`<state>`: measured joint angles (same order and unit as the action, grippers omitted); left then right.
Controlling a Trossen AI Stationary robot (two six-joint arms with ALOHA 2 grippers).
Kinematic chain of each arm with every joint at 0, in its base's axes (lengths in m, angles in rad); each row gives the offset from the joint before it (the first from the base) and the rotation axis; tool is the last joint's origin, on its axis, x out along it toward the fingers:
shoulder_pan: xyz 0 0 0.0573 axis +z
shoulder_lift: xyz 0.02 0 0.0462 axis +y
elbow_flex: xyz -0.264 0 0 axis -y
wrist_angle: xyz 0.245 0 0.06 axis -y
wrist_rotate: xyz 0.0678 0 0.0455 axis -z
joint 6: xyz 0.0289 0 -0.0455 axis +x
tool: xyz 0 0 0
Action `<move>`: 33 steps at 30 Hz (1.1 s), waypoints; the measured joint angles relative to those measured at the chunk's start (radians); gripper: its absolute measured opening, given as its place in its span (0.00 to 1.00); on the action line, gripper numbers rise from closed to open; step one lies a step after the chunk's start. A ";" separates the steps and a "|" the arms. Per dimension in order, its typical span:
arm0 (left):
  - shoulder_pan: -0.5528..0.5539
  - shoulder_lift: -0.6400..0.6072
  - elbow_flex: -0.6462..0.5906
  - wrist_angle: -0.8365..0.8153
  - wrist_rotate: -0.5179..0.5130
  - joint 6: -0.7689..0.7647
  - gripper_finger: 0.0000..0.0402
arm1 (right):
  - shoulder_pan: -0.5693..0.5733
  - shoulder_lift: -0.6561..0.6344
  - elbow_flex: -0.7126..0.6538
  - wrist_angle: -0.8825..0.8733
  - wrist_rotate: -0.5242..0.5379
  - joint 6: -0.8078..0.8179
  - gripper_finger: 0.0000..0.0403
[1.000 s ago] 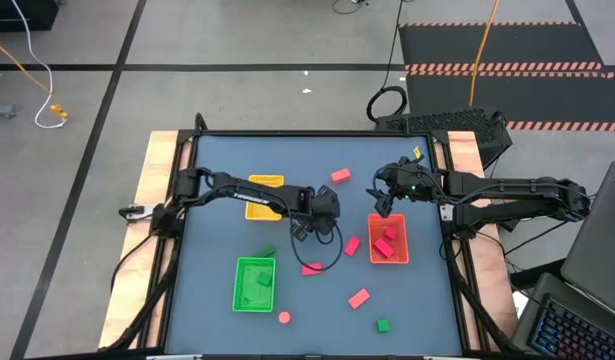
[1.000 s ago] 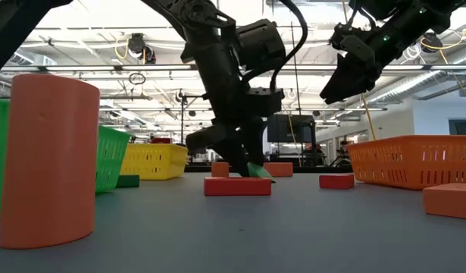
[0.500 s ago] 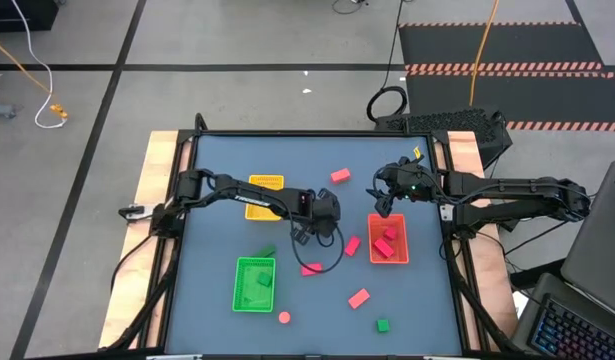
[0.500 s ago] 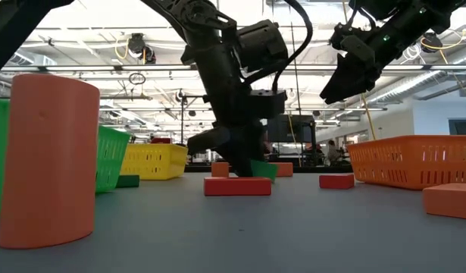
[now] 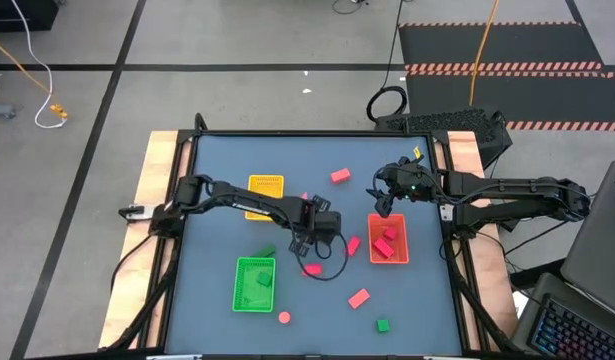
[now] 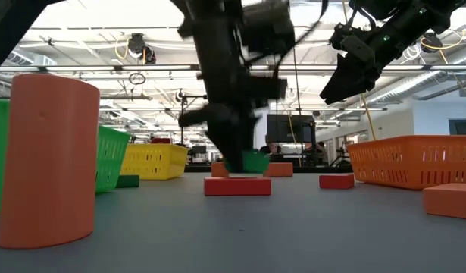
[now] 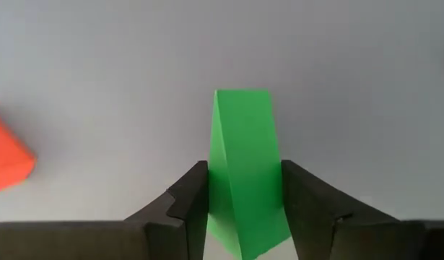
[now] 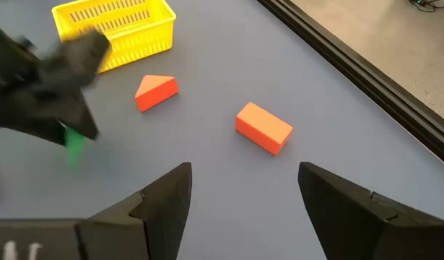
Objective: Sort & place blocks by color
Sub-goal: Put the green block into the green bin
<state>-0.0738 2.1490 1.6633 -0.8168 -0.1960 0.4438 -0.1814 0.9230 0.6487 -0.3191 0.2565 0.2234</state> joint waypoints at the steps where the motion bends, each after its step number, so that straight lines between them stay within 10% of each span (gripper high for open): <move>1: -0.009 -0.008 0.015 -0.030 -0.004 -0.023 0.35 | 0.000 0.000 0.000 0.000 0.000 0.000 0.61; 15: -0.202 -0.173 0.097 -0.507 -0.025 -0.437 0.35 | 0.000 0.000 0.001 -0.001 0.000 -0.008 0.61; 33: -0.455 -0.226 -0.007 -0.596 0.005 -0.944 0.35 | 0.000 0.000 0.001 0.036 -0.002 -0.060 0.61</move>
<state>-0.5283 1.9232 1.6566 -1.4129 -0.1909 -0.5003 -0.1817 0.9230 0.6495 -0.2828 0.2544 0.1629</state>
